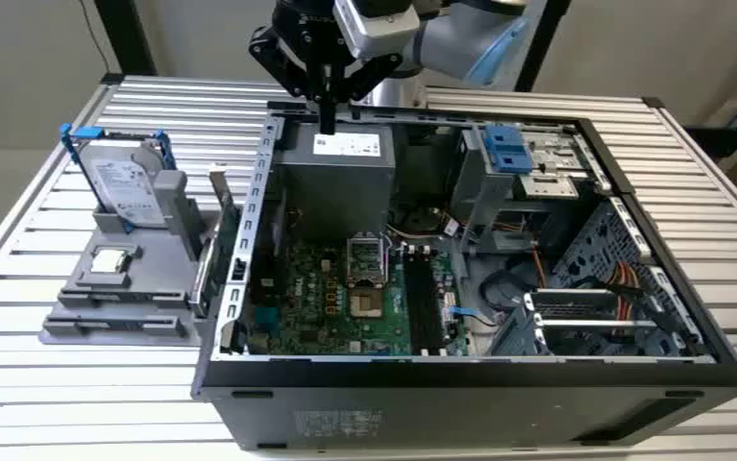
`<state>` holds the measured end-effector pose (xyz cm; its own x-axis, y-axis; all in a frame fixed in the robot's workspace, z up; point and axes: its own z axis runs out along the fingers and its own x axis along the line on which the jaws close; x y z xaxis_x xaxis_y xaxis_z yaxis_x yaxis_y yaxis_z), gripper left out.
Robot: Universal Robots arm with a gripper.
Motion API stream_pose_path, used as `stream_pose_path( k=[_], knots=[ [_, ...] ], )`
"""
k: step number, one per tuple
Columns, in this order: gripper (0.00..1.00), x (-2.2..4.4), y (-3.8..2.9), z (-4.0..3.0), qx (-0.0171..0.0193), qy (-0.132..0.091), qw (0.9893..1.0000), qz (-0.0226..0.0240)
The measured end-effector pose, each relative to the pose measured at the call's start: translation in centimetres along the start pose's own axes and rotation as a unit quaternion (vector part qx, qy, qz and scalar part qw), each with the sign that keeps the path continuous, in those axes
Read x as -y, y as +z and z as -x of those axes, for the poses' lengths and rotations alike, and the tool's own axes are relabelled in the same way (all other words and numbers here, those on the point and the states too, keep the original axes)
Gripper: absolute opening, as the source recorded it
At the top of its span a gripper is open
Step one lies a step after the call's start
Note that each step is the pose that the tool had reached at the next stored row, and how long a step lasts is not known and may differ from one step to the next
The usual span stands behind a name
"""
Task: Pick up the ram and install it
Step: 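Reach for the ram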
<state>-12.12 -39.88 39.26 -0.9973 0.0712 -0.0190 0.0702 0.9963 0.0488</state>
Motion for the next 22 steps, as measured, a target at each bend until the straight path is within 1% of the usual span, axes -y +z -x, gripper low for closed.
stream_pose_path(
  k=[22],
  knots=[
    [0.0,0.0,0.0,0.0,0.0,0.0,1.0,0.0]
  ],
)
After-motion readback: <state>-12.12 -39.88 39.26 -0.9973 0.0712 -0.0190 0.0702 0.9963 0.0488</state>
